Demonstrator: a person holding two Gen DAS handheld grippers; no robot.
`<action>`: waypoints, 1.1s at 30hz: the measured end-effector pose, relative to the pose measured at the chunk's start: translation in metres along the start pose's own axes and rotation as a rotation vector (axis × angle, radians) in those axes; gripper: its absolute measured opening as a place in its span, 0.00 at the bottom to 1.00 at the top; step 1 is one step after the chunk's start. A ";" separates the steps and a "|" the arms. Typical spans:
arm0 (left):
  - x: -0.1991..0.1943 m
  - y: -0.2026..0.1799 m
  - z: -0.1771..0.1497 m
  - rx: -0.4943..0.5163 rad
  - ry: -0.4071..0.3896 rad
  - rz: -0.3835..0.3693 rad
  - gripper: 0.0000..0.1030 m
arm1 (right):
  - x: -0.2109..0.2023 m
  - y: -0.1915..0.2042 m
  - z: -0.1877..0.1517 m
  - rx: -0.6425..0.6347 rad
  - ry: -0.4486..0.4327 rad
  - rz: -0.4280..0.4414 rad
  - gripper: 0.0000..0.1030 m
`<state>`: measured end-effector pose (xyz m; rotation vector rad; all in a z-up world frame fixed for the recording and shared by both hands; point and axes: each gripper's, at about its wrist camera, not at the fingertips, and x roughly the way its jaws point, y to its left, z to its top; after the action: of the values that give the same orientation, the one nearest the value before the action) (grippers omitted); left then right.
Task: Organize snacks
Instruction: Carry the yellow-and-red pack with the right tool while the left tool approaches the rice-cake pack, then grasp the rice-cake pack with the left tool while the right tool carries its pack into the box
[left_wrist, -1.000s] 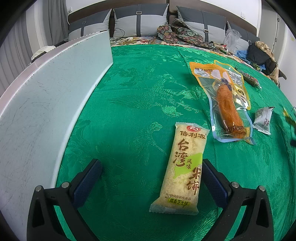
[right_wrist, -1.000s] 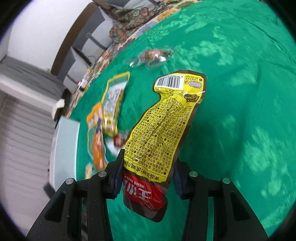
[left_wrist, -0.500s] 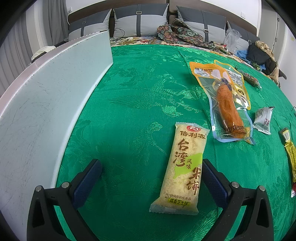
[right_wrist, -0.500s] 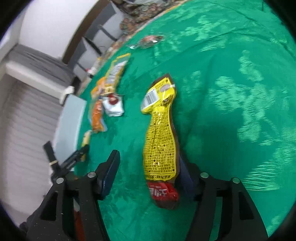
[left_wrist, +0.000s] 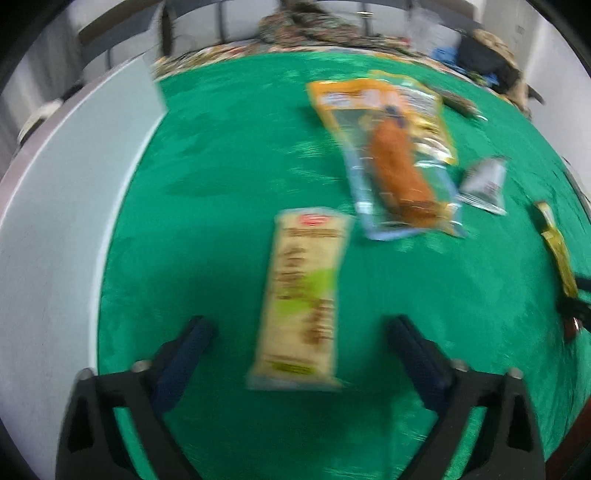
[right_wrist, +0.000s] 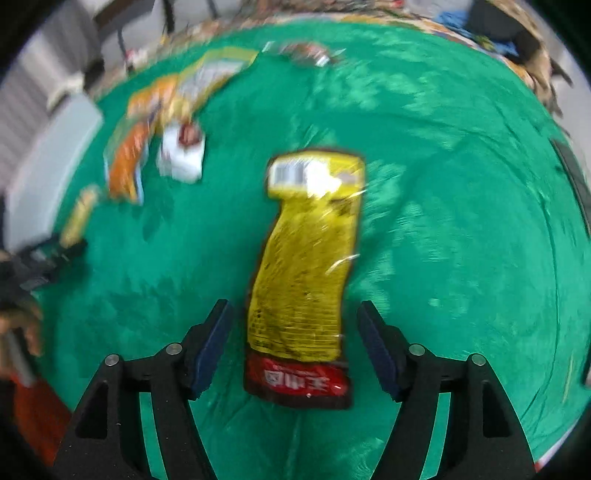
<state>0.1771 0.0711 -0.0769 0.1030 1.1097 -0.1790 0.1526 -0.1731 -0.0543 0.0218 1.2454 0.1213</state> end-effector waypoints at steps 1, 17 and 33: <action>-0.003 -0.006 0.001 0.027 -0.005 -0.014 0.59 | 0.001 0.009 -0.001 -0.055 -0.023 -0.053 0.61; -0.080 -0.002 -0.035 -0.201 -0.128 -0.283 0.31 | -0.035 -0.074 -0.035 0.467 -0.102 0.608 0.31; -0.216 0.176 -0.057 -0.496 -0.369 -0.225 0.31 | -0.123 0.114 0.037 0.193 -0.173 0.985 0.31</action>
<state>0.0678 0.2731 0.0905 -0.4831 0.7673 -0.1127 0.1400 -0.0704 0.0830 0.8009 0.9743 0.8304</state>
